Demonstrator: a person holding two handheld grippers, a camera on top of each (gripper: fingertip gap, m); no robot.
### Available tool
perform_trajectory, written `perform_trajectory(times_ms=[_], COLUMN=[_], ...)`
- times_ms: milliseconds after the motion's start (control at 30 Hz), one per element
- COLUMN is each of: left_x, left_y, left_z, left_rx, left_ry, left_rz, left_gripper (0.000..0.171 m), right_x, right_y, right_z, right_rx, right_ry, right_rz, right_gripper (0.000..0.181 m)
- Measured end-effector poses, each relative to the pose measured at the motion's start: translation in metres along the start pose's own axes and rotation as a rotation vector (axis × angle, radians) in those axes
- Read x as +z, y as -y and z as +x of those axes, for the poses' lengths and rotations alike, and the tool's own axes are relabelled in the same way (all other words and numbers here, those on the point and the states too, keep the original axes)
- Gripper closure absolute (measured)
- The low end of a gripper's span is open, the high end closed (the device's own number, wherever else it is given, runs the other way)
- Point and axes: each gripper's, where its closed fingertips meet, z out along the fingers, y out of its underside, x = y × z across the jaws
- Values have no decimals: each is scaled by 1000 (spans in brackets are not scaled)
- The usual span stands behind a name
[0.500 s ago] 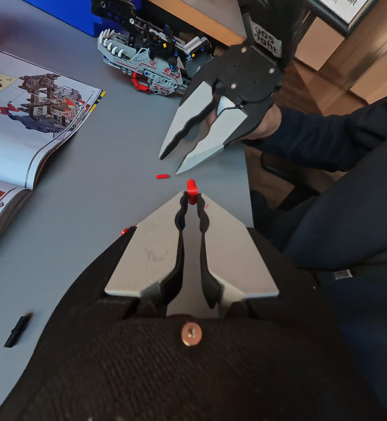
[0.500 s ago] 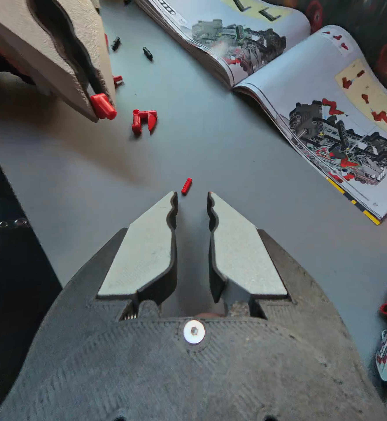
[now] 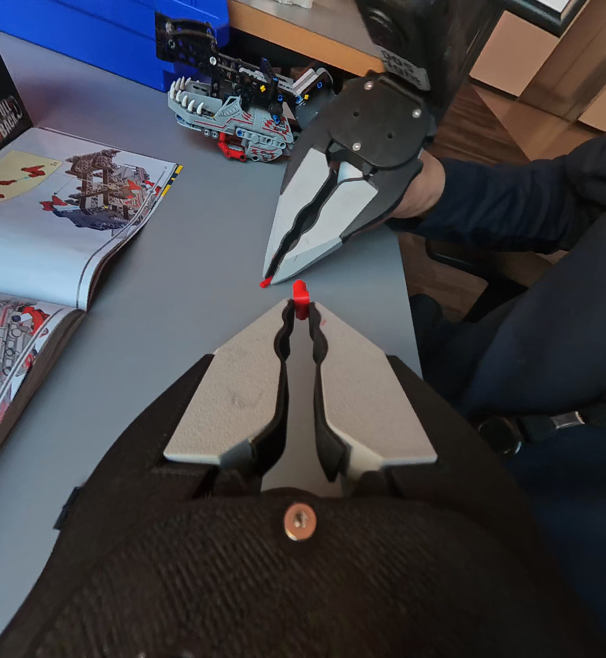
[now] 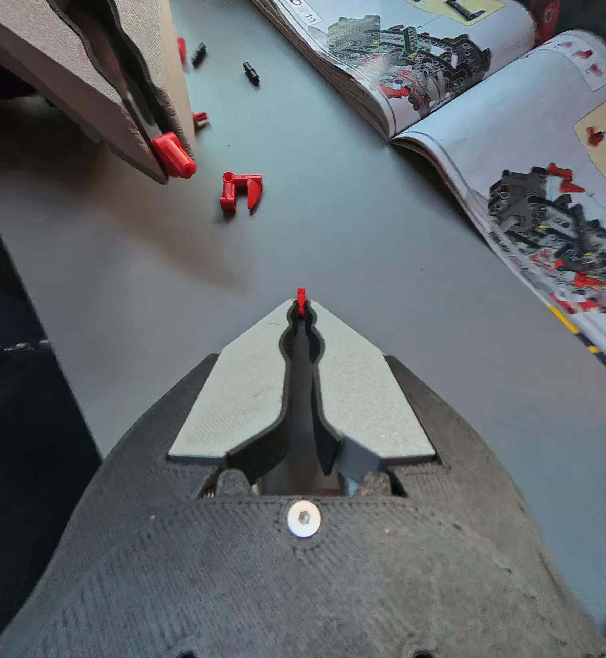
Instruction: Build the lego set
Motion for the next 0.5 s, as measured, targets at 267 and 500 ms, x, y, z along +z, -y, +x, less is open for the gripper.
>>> perform_trajectory(times_ms=[267, 500], left_x=[-8, -16], left_y=[0, 2], left_z=[13, 20], left_rx=[178, 116], left_ry=[-53, -115], left_rz=[18, 57], left_gripper=[167, 167], right_x=[-25, -31], right_y=[48, 69], right_z=[-45, -59], right_rx=[299, -34], right_ry=[587, 496], right_rz=[191, 325], right_gripper=[181, 181])
